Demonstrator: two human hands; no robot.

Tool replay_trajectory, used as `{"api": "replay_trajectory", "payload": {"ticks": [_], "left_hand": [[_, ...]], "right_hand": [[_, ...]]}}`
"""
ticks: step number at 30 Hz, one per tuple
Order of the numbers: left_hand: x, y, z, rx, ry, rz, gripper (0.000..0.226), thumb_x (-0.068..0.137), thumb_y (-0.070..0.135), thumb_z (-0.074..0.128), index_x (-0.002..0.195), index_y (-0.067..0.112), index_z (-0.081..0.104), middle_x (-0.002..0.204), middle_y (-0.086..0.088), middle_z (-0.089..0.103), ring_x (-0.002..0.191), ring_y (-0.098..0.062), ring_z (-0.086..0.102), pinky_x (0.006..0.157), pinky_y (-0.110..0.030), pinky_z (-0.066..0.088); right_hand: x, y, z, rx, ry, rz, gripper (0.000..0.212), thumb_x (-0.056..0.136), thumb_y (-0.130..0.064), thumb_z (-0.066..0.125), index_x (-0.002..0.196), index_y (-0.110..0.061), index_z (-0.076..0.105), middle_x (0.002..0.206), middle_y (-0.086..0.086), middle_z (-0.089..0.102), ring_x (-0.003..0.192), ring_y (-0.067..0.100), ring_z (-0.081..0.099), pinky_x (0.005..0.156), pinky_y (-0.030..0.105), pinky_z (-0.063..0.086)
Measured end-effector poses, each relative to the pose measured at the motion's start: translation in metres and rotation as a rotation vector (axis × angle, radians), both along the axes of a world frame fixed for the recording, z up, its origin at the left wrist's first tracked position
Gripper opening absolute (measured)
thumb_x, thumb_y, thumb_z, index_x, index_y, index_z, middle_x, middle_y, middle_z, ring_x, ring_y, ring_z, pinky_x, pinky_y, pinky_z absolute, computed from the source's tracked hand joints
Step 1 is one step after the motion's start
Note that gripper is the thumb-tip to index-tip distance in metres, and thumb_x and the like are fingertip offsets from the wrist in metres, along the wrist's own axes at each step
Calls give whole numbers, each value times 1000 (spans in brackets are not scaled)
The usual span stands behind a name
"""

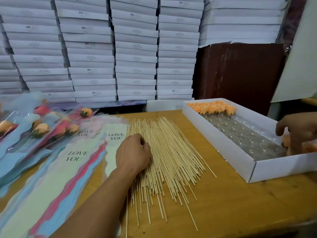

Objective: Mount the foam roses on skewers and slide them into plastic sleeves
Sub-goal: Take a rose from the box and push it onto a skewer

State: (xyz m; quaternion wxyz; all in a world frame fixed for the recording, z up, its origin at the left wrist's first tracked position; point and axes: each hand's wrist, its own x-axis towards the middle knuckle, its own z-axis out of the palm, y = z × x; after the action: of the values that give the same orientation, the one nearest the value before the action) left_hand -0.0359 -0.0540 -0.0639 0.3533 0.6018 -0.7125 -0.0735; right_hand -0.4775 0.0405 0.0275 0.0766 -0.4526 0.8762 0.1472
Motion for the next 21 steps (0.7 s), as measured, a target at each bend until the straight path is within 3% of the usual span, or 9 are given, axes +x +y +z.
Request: {"api": "replay_trajectory", "payload": {"ticks": [3,7,10,12,15,21], "left_hand": [[1,0,0,-3,-2,2,11,93,26,55,89,18,62,85,2,63,77,-19,59,62,-31,44],[1,0,0,10,-2,-2,12,93,27,55,90,18,62,87,2,63,78,-20,59,62,-31,43],[1,0,1,17,-11,1,12,93,28,55,91,18,62,88,2,63,79,-21,59,65,-33,47],[1,1,1,20,-11,1,13,93,28,55,91,18,62,87,2,63,79,-21,59,66,-33,48],[1,2,1,26,-11,2,13,93,28,55,90,18,62,86,2,63,79,-21,59,67,-35,51],[1,2,2,29,-25,2,12,92,26,56,90,17,62,86,1,63,78,-21,60,70,-37,53]], "right_hand": [[-24,-5,-12,-66,-20,-33,72,50,-33,90,116,-31,61,89,6,74,77,23,75,62,29,62],[-49,-15,-23,-123,-64,-54,52,42,-48,92,88,-39,68,100,0,70,88,25,71,75,32,63],[-48,-20,-23,-253,-132,-77,22,70,-50,85,78,-32,76,84,-6,75,83,17,73,74,29,62],[-45,-23,-31,-297,-132,-73,13,77,-40,84,75,-31,75,80,-7,76,80,16,73,72,26,62],[-53,-26,-37,-300,-99,-45,13,74,-35,83,68,-24,78,70,-4,75,73,15,73,68,26,62],[-59,-28,-9,-421,-69,1,31,78,-38,82,54,-18,78,60,5,73,69,28,74,75,47,62]]}}
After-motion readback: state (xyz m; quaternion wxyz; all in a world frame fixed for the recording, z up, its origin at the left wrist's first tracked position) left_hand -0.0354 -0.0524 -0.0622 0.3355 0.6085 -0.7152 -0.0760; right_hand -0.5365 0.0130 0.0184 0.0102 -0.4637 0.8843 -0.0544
